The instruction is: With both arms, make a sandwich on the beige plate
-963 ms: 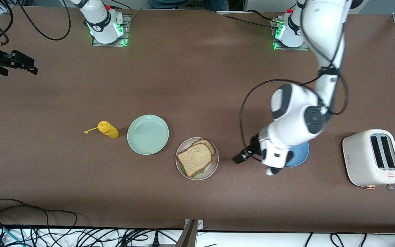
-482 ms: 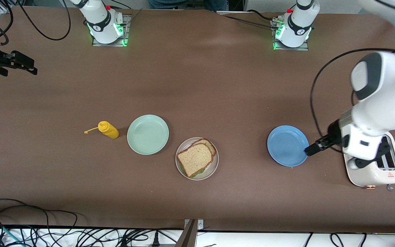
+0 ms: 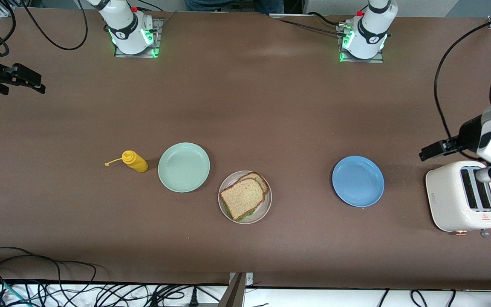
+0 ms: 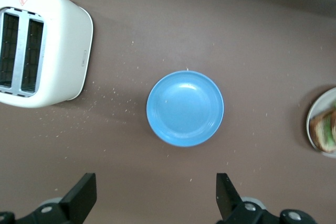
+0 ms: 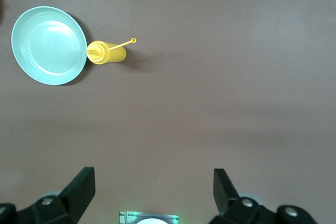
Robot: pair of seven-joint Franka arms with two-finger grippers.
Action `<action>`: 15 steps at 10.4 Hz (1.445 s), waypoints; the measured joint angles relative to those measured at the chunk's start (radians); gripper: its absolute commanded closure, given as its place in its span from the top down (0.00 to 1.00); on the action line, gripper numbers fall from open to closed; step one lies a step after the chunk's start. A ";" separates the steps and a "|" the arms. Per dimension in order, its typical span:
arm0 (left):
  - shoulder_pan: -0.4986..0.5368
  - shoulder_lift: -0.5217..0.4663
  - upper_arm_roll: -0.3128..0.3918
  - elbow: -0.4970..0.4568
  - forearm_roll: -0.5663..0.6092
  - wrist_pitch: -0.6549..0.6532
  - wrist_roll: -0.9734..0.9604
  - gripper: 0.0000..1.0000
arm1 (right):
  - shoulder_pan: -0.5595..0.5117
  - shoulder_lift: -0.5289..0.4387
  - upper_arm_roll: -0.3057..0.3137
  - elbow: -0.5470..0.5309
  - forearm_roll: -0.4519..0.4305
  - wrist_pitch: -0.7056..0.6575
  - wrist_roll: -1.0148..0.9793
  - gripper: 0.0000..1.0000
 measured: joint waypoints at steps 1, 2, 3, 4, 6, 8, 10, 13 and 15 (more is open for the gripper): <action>0.004 -0.013 0.000 -0.006 0.000 -0.004 0.010 1.00 | 0.000 0.000 0.000 0.000 0.002 0.000 0.000 1.00; 0.016 -0.025 -0.005 -0.016 0.000 -0.002 0.016 1.00 | 0.000 0.000 0.000 0.000 0.006 0.000 0.000 1.00; 0.057 -0.037 -0.037 -0.031 0.000 0.005 0.023 1.00 | 0.000 0.000 0.000 0.000 0.009 0.000 0.000 1.00; 0.126 -0.052 -0.105 -0.051 0.000 0.017 0.032 1.00 | 0.000 0.000 0.000 0.000 0.009 0.000 0.001 1.00; 0.189 -0.091 -0.176 -0.120 0.000 0.080 0.035 1.00 | 0.000 0.000 0.000 0.000 0.010 -0.001 0.001 1.00; 0.183 -0.132 -0.182 -0.181 0.000 0.142 0.035 1.00 | 0.000 0.000 0.000 0.000 0.010 -0.001 0.001 1.00; 0.149 -0.145 -0.147 -0.185 0.000 0.147 0.035 1.00 | 0.000 0.000 0.000 0.000 0.010 -0.001 0.001 1.00; 0.136 -0.145 -0.139 -0.194 0.000 0.150 0.035 1.00 | 0.000 0.000 0.000 0.000 0.011 -0.001 0.001 1.00; 0.136 -0.142 -0.138 -0.204 0.000 0.156 0.042 1.00 | 0.000 0.000 0.000 0.000 0.011 -0.001 0.002 1.00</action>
